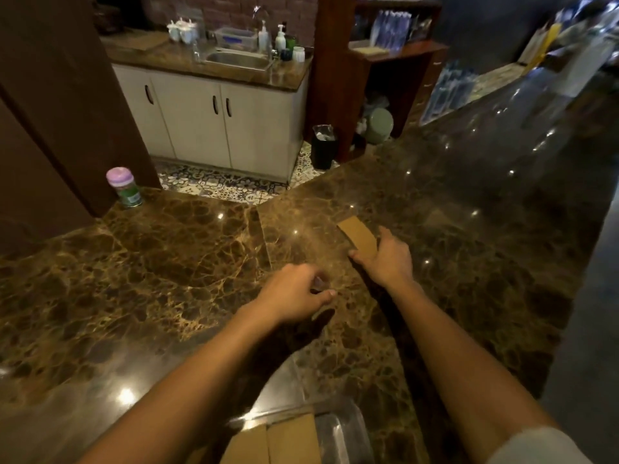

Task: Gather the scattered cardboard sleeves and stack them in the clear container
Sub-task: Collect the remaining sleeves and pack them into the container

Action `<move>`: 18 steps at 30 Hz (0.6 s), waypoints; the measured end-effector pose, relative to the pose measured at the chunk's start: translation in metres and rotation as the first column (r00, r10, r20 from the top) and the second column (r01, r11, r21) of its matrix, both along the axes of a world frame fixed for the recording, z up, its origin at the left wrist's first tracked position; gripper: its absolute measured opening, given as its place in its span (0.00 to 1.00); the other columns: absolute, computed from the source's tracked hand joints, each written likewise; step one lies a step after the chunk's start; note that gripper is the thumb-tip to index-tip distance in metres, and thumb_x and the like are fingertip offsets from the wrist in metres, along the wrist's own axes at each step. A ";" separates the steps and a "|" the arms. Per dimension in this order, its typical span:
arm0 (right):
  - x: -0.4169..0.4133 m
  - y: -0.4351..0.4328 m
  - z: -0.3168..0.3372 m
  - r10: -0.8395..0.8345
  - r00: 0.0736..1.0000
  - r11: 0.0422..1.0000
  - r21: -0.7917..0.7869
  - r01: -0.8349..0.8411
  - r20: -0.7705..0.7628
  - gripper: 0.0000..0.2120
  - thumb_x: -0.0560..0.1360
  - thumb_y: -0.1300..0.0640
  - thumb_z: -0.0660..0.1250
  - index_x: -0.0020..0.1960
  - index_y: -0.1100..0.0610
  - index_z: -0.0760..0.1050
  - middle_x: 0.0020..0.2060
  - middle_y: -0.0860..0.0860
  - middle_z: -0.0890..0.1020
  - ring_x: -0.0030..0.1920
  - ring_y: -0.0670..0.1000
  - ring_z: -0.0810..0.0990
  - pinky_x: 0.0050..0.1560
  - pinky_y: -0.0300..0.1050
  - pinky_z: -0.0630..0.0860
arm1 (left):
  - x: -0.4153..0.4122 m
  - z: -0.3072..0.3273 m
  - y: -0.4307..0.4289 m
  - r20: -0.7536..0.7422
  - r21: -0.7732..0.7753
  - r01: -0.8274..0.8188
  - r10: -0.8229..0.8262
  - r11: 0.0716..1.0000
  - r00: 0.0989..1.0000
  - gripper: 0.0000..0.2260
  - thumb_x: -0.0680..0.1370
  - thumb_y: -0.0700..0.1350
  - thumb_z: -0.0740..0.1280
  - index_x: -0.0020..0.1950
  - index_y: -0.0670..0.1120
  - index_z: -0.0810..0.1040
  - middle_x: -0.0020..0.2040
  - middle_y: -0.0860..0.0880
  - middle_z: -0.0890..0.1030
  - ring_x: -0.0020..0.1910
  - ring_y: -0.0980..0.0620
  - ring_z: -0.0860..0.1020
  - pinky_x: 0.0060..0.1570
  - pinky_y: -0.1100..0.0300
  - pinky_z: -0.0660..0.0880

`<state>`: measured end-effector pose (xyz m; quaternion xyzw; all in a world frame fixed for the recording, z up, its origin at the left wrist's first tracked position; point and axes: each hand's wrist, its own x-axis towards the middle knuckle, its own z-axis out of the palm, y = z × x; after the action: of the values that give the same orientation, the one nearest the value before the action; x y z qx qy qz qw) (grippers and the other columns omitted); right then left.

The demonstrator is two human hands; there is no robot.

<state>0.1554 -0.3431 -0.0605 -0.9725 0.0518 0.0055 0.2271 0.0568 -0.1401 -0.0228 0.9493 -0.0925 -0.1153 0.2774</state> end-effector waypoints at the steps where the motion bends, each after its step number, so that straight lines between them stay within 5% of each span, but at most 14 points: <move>1: 0.010 0.001 -0.004 -0.005 1.000 1.000 -0.016 0.005 -0.025 0.42 0.70 0.36 0.76 0.74 0.58 0.68 0.65 0.60 0.81 0.66 0.62 0.78 0.66 0.56 0.77 | 0.010 -0.008 -0.003 -0.045 -0.020 -0.007 0.006 1.000 0.999 0.15 0.76 0.58 0.69 0.59 0.52 0.80 0.54 0.53 0.84 0.51 0.53 0.80 0.51 0.55 0.78; 8: 0.051 0.017 -0.018 0.044 0.994 0.986 -0.155 -0.059 -0.101 0.29 0.76 0.47 0.73 0.68 0.59 0.65 0.64 0.62 0.79 0.65 0.65 0.76 0.65 0.60 0.76 | 0.057 -0.047 -0.014 -0.224 -0.280 -0.216 0.155 0.935 0.962 0.05 0.75 0.51 0.73 0.45 0.51 0.84 0.42 0.56 0.84 0.45 0.58 0.81 0.45 0.64 0.77; 11: 0.053 0.021 -0.013 0.051 0.984 0.981 -0.175 -0.081 -0.169 0.28 0.77 0.49 0.72 0.70 0.59 0.64 0.67 0.63 0.75 0.68 0.65 0.73 0.68 0.61 0.73 | 0.066 -0.051 -0.020 -0.346 -0.489 -0.420 0.272 0.764 0.898 0.09 0.74 0.54 0.73 0.44 0.49 0.85 0.39 0.53 0.84 0.41 0.53 0.81 0.45 0.57 0.77; 14: 0.043 0.017 -0.001 0.057 0.968 0.990 0.140 -0.023 -0.245 0.23 0.78 0.50 0.72 0.68 0.55 0.68 0.65 0.57 0.77 0.66 0.60 0.77 0.66 0.58 0.76 | 0.069 -0.049 -0.026 -0.467 -0.639 -0.565 0.320 0.522 0.824 0.12 0.76 0.54 0.73 0.50 0.46 0.84 0.44 0.49 0.83 0.45 0.52 0.80 0.51 0.53 0.80; 18: -0.001 0.024 0.025 0.147 0.926 0.685 0.711 0.159 -0.348 0.22 0.79 0.56 0.73 0.70 0.57 0.71 0.60 0.59 0.83 0.61 0.59 0.83 0.64 0.58 0.78 | 0.060 -0.027 -0.029 -0.524 -0.741 -0.587 0.265 0.326 0.809 0.13 0.75 0.54 0.73 0.53 0.47 0.80 0.50 0.48 0.83 0.51 0.52 0.83 0.53 0.51 0.82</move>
<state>0.1540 -0.3186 -0.0352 -0.7814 0.0911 0.2120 0.5798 0.1169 -0.1690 -0.0497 0.6222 0.1630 -0.1186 0.7565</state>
